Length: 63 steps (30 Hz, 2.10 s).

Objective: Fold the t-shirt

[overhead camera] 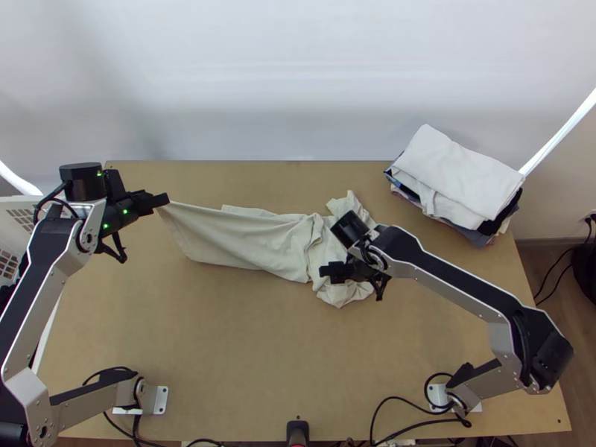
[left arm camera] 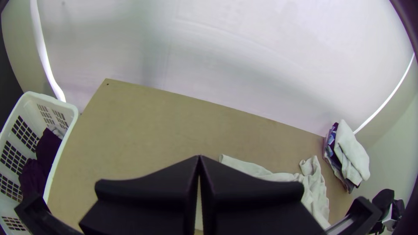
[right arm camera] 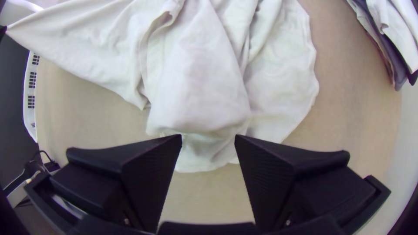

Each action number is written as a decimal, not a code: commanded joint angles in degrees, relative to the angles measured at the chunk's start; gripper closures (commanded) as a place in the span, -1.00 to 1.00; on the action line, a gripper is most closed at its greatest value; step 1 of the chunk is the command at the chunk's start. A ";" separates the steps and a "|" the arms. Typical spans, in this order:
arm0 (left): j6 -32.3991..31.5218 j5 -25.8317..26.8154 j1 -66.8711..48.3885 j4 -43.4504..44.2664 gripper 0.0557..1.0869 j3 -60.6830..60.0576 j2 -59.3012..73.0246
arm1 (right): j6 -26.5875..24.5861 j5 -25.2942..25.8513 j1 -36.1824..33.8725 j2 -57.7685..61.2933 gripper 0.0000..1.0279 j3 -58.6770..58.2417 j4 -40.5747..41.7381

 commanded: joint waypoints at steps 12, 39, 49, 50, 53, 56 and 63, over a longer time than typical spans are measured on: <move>0.28 -0.52 1.48 0.03 0.92 0.10 -1.23 | 1.98 0.21 -0.44 4.13 -0.07 1.85 1.56; 0.63 -0.52 1.57 0.56 0.92 0.63 0.09 | -0.74 6.45 -6.77 3.17 0.91 -3.96 14.66; 0.63 -0.52 1.66 0.47 0.92 0.54 0.00 | -1.09 7.33 -8.71 4.22 0.17 -4.75 19.40; 0.63 -0.52 1.75 0.47 0.92 0.54 -0.09 | -1.01 7.24 -8.71 3.78 0.07 -4.83 18.96; 0.63 -0.52 1.92 0.21 0.92 0.54 -0.26 | -1.01 7.24 -8.27 1.32 0.00 -5.27 18.88; 0.72 -0.52 2.27 0.12 0.92 0.37 -0.35 | -0.92 7.24 -7.56 -1.05 -0.01 -5.36 18.61; 0.72 -0.52 2.18 0.12 0.92 0.72 -0.35 | 0.05 7.24 -6.42 -2.28 0.00 -5.80 15.01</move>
